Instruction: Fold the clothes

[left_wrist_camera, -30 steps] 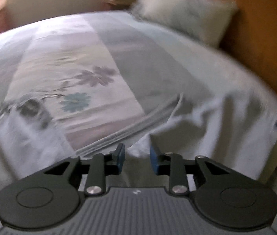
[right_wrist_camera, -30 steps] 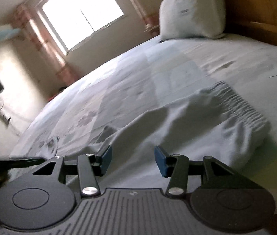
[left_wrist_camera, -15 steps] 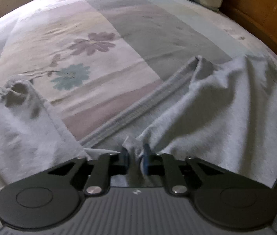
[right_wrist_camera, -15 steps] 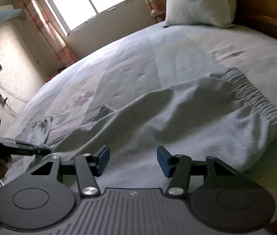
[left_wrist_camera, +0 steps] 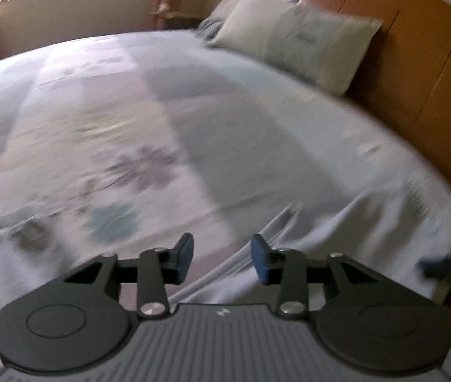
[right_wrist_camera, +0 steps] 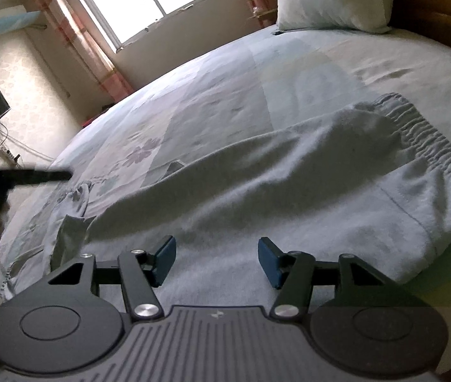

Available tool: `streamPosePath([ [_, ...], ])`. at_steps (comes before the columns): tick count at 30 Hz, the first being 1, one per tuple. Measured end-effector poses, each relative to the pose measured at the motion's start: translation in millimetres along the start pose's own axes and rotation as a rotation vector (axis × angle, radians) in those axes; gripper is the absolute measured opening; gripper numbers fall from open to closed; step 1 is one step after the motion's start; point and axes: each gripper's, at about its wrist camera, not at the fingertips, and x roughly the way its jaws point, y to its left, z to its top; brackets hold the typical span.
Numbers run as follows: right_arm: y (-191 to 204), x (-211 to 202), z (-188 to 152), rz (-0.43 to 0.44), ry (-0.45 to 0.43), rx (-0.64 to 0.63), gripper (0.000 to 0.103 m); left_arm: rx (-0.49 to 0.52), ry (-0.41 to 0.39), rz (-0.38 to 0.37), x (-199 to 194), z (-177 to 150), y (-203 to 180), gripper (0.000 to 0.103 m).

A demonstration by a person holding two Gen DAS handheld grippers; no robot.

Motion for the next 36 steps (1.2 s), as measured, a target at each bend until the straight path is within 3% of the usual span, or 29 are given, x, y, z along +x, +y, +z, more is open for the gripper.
streamPosePath([
  [5, -2, 1, -1, 0.008, -0.001, 0.009, 0.063, 0.053, 0.104, -0.116, 80, 13, -34, 0.039],
  [8, -4, 0, 0, 0.005, -0.004, 0.010, 0.063, 0.099, 0.167, -0.114, 121, 9, -46, 0.037],
  [12, -8, 2, 2, 0.012, 0.002, 0.016, 0.063, 0.131, 0.203, -0.102, 144, 4, -50, 0.036],
  [14, -10, 4, 2, 0.019, 0.007, 0.020, 0.063, 0.149, 0.207, -0.115, 145, 5, -53, 0.034],
  [15, -11, 6, 3, 0.023, 0.010, 0.021, 0.063, 0.158, 0.208, -0.123, 146, 5, -55, 0.014],
  [16, -11, 7, 3, 0.022, 0.011, 0.019, 0.063, 0.166, 0.210, -0.132, 146, 6, -57, 0.001],
  [19, -11, 9, 4, 0.024, 0.015, 0.019, 0.063, 0.172, 0.195, -0.119, 148, 12, -56, 0.000],
  [27, -9, 6, 2, 0.019, 0.015, 0.017, 0.064, 0.003, 0.154, -0.109, 164, 42, -32, 0.000],
  [31, -11, 1, 3, 0.018, 0.002, 0.017, 0.066, -0.020, 0.059, -0.111, 132, 43, -32, 0.000],
  [33, -14, -1, 4, 0.013, -0.006, 0.018, 0.066, -0.014, 0.050, -0.155, 113, 37, -38, 0.000],
  [36, -17, -5, 7, -0.003, -0.025, 0.023, 0.067, 0.030, 0.119, -0.226, 104, 18, -57, 0.004],
])
